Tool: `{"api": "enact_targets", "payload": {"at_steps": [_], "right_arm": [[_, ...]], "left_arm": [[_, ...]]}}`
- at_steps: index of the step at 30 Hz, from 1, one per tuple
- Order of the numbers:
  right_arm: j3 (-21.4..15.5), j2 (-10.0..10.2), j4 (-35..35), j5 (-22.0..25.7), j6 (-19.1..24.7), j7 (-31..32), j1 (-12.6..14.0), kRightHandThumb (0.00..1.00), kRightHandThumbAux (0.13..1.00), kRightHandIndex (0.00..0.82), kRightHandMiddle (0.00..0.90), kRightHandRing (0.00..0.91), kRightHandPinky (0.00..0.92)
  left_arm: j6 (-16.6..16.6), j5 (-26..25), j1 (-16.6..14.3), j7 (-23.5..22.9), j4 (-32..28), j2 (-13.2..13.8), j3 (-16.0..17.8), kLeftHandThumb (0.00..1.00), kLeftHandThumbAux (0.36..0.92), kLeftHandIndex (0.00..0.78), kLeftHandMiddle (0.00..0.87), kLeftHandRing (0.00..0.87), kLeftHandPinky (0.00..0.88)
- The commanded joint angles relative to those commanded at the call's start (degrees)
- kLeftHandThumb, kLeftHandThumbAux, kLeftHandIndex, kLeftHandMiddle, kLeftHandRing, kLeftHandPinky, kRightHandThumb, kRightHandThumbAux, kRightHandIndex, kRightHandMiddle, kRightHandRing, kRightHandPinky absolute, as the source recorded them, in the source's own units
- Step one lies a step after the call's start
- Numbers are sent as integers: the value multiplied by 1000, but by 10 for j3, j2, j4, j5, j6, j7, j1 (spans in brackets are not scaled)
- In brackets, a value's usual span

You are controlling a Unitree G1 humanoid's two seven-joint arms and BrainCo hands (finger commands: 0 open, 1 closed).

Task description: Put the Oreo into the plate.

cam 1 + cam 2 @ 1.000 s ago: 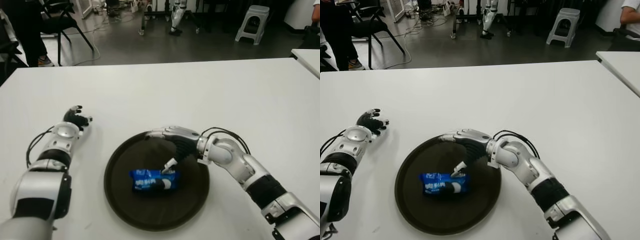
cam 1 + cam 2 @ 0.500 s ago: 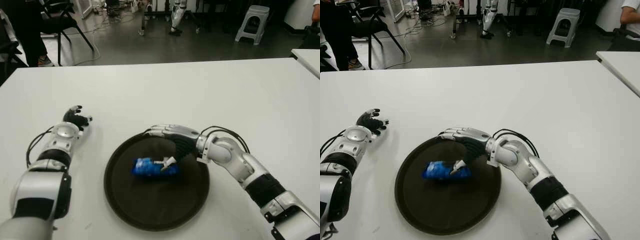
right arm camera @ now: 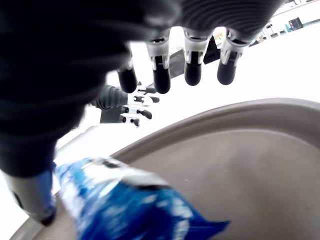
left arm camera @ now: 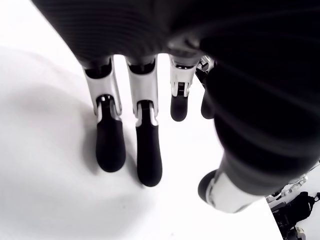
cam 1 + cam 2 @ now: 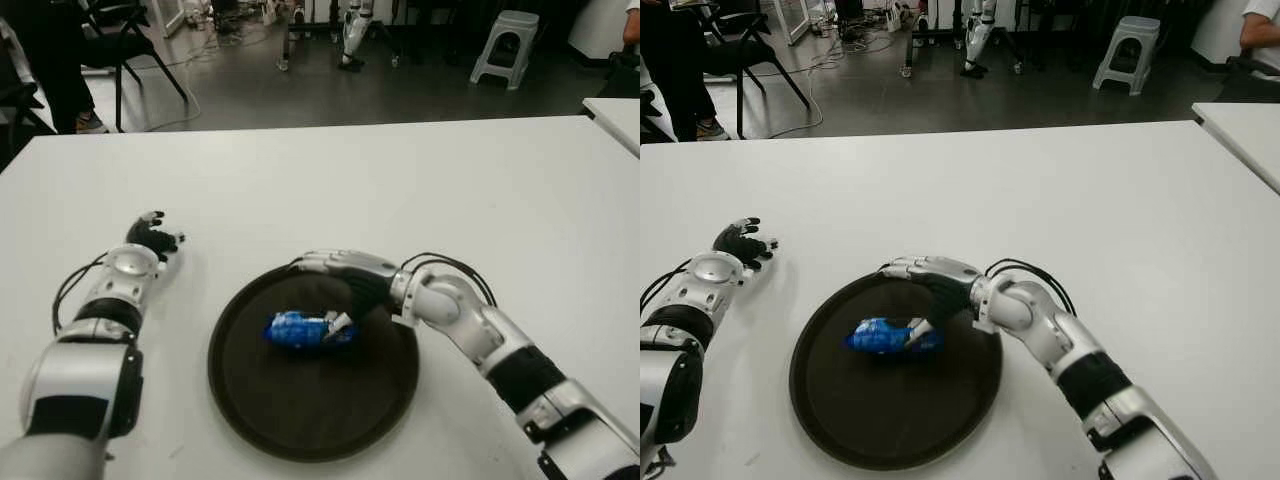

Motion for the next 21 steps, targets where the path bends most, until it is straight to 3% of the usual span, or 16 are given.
{"api": "enact_targets", "payload": {"at_steps": [3,7,10,14,21], "right_arm": [[-9,-5,54,-6,-10,-30,-33,0,635,0,0,0,0],[-23,-23,106,-21,-18,-88,-56,0,635,0,0,0,0],[-28,-19,173,-33,-21,-148,-85,0,626,0,0,0,0],[-51,-13,320,-36,0,-285,-139,0,583,0,0,0,0],[-80,-19,425,-9,22,-343,-173,0,586,0,0,0,0]], "left_arm": [[-3,-1,1,2,-1,-1,1,135,804,67,109,128,113],[-4,-5,1,1,-2,-2,3,120,813,64,111,132,118],[-3,-5,0,0,-2,-2,4,114,821,62,114,137,130],[0,-5,0,2,0,-2,5,134,806,62,113,137,128],[1,-5,0,1,0,-3,6,135,796,63,108,133,117]]}}
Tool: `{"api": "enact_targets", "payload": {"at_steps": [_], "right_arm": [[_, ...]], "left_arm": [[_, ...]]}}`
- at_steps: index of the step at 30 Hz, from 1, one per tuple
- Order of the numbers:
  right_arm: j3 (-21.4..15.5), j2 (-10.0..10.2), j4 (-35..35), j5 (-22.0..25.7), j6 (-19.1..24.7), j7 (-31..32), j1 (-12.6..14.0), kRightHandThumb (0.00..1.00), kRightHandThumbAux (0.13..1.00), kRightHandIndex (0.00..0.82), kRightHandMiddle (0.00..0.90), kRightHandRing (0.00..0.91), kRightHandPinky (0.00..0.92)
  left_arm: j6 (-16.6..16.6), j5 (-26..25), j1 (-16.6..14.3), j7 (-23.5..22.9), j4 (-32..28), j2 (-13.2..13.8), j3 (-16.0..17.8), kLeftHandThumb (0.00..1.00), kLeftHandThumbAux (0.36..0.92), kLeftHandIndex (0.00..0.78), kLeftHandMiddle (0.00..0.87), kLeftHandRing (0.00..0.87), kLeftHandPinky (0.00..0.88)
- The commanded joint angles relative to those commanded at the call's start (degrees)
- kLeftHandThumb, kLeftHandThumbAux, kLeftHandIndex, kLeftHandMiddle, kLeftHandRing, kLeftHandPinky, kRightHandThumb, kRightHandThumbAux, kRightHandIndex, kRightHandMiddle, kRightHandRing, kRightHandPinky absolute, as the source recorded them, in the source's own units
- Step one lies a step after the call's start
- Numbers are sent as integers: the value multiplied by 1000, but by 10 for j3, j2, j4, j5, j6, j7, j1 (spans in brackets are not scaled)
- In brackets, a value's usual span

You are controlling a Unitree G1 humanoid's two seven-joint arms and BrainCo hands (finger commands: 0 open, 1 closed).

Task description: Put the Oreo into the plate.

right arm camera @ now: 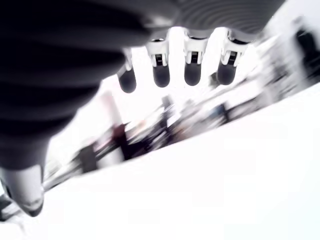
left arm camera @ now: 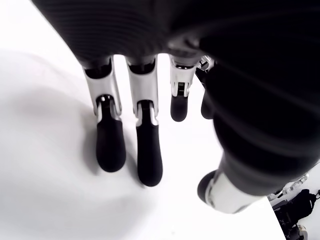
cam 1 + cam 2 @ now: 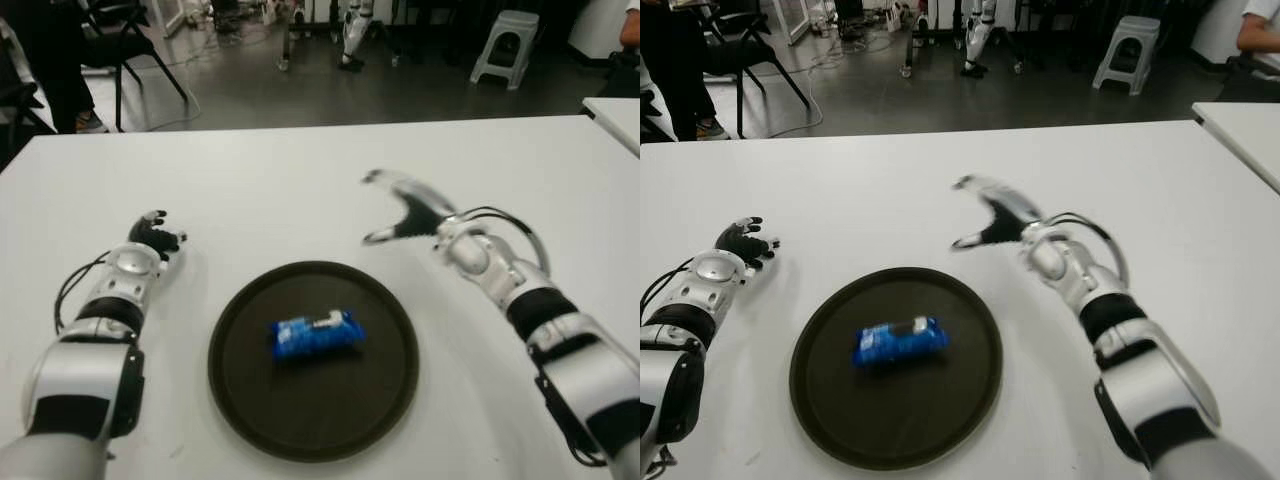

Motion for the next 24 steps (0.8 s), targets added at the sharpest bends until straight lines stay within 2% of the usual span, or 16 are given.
{"api": "enact_targets", "payload": {"at_steps": [2,7,9,14,20,24], "right_arm": [[-15,-1,13,14,5,-5,-2,0,585,0,0,0,0],[-92,-2,32,87,35,-6,12,0,591,0,0,0,2],[-109,-1,37,101,50,-6,11,0,594,0,0,0,1],[-128,-1,47,114,86,-5,8,0,603,0,0,0,0],[-153,-1,54,129,110,-13,35,0,605,2,4,4,10],[-178,12,56,149,133,-5,37,0,610,13,20,16,21]], "left_arm": [[-1,-1,1,0,0,0,1,134,795,64,107,130,109],[-5,-1,3,-1,-2,1,3,160,796,71,106,124,107],[-5,1,3,-2,-2,2,1,158,802,72,107,124,109],[-6,1,5,-5,-1,3,1,141,814,73,105,121,110],[-10,0,8,-2,0,5,3,161,809,84,113,136,125],[-9,2,9,0,0,6,2,178,793,92,116,144,130]]}}
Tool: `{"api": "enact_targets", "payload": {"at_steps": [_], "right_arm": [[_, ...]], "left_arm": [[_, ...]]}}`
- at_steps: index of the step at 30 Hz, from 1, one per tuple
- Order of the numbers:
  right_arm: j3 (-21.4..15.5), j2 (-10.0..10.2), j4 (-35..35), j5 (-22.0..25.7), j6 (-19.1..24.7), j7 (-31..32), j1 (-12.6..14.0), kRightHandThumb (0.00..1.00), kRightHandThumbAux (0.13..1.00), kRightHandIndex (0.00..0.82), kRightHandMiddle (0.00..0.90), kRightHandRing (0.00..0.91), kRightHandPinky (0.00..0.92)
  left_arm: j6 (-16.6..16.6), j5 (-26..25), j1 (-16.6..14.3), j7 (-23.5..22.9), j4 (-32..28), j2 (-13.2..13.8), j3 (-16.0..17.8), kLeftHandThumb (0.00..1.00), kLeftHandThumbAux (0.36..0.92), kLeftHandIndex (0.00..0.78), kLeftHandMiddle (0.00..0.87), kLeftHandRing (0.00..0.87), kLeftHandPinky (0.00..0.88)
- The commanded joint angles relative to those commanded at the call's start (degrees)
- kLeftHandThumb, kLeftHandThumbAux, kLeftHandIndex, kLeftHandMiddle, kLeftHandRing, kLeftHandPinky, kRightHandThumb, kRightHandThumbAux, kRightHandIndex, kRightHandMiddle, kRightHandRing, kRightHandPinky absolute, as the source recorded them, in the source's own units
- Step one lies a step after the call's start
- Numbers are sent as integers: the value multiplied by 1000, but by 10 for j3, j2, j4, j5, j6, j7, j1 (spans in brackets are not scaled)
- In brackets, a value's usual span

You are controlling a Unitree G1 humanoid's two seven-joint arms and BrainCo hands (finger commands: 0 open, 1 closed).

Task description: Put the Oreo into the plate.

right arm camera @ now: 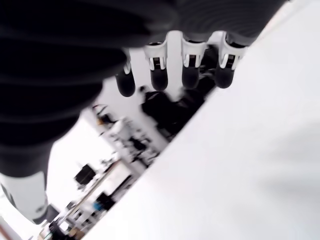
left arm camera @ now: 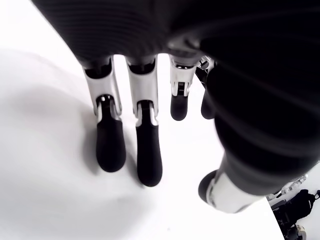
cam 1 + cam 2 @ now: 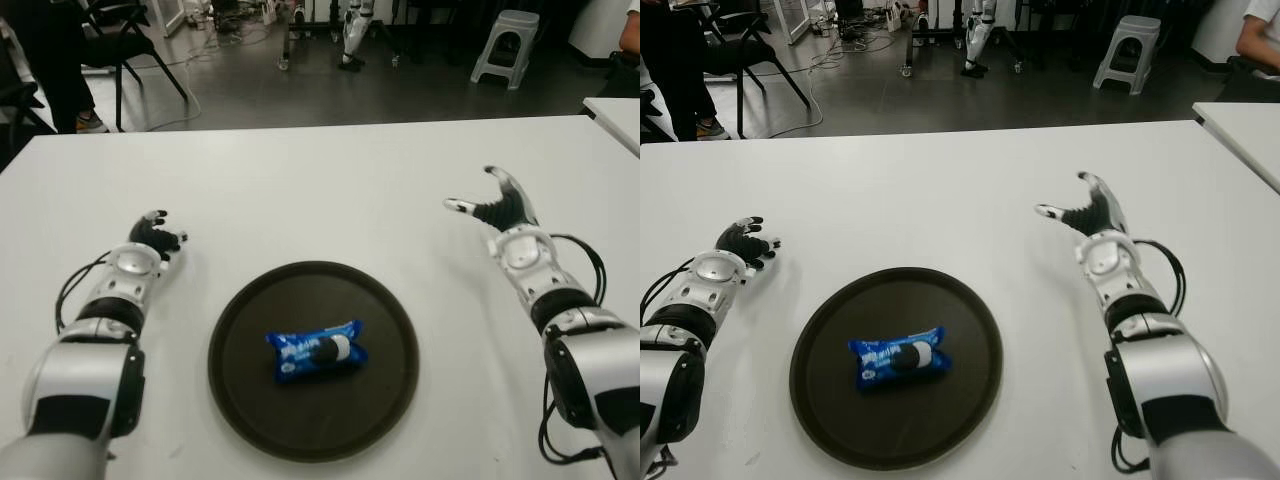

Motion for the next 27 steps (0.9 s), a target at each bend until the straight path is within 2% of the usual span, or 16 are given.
{"api": "enact_targets", "payload": {"at_steps": [6,17,18,20,22,24,27], "right_arm": [[-30,10,-2,25,15,15,-11,0,640,44,48,46,50],[-32,10,1,21,50,48,-20,0,661,66,56,75,93],[-34,9,1,23,56,56,-21,0,664,68,55,77,117],[-37,7,2,26,64,68,-22,0,674,75,43,89,253],[-40,6,1,28,68,74,-22,0,682,73,37,94,288],[-42,6,1,28,71,78,-22,0,690,65,32,89,276],[-45,6,0,30,72,81,-22,0,701,51,28,76,197]], "left_arm": [[-3,0,4,2,1,1,1,197,773,98,129,156,148],[-8,1,6,-1,1,5,0,204,772,94,129,154,151],[-9,0,7,-1,1,5,1,206,774,94,129,155,153],[-9,-2,7,-1,1,4,2,216,778,90,131,154,152],[-10,-4,7,-1,1,3,4,221,777,89,131,154,153],[-11,-5,7,1,1,3,7,225,773,91,132,154,159],[-14,-6,8,3,2,3,8,226,765,105,137,160,174]]}}
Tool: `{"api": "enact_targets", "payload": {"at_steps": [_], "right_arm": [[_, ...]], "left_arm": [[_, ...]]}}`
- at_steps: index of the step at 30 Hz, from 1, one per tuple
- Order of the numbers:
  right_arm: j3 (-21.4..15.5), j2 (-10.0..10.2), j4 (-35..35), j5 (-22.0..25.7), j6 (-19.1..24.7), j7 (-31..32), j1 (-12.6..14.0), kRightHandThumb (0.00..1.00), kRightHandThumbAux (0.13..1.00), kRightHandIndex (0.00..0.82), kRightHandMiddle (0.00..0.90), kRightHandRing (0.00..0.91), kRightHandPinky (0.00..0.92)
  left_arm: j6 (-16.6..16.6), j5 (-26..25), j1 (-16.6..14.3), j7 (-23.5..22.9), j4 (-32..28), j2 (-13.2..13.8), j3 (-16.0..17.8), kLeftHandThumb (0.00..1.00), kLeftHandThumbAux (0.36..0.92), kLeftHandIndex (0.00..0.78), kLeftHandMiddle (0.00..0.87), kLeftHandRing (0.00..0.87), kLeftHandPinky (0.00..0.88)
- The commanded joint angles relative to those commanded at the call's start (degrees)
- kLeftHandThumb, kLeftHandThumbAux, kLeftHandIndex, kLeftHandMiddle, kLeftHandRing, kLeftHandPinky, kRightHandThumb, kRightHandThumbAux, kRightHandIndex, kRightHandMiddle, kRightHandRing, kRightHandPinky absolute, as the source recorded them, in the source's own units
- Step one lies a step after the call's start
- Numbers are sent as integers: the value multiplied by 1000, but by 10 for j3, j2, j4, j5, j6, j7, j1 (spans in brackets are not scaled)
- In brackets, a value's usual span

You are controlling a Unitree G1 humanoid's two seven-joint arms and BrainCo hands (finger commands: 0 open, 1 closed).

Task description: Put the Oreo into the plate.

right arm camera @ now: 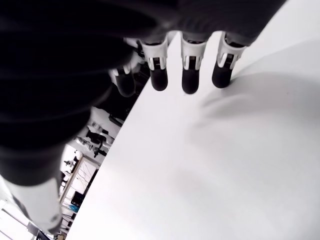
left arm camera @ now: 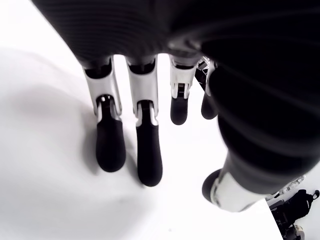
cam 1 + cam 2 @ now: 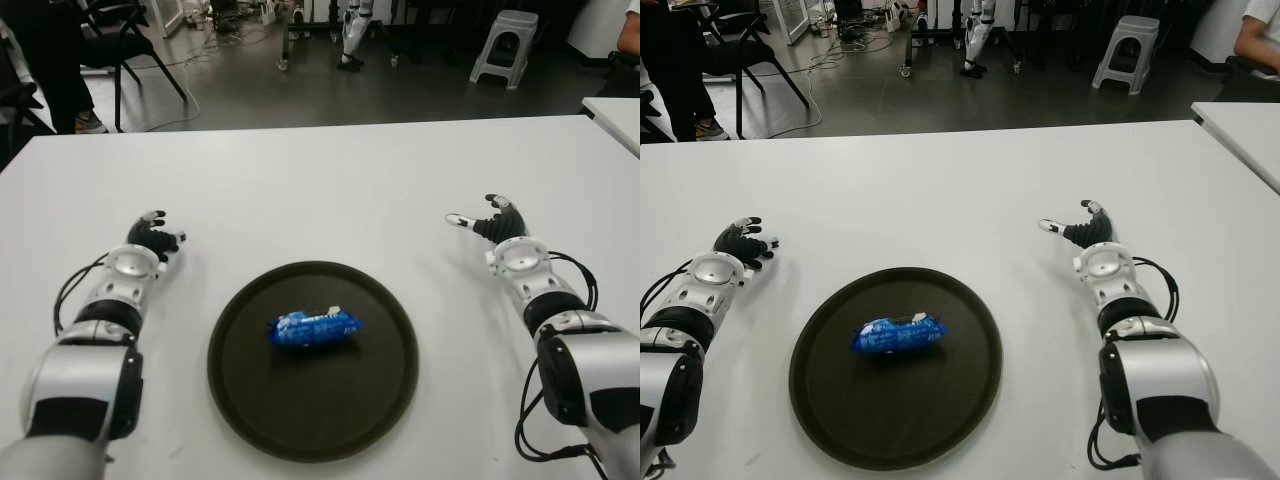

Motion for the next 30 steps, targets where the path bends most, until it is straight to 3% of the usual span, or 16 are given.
{"api": "enact_targets", "payload": {"at_steps": [5,11,17,22,30], "right_arm": [[-7,4,-2,5,2,3,-3,0,701,46,23,61,170],[-11,6,-2,7,10,8,-6,0,705,37,7,54,201],[-12,6,-2,6,15,9,-9,0,696,35,7,64,297],[-15,6,-3,7,12,11,-8,0,689,55,31,123,395],[-17,6,-3,5,14,5,-8,0,688,61,36,106,337]], "left_arm": [[-2,1,-1,0,2,0,1,221,765,121,142,172,197],[2,2,-5,1,2,0,0,231,770,142,157,187,217],[6,6,-7,3,1,-1,-5,211,770,134,162,190,217],[5,9,-6,4,2,0,-8,196,764,132,165,196,223],[1,9,-4,3,3,0,-8,187,761,113,153,185,211]]}}
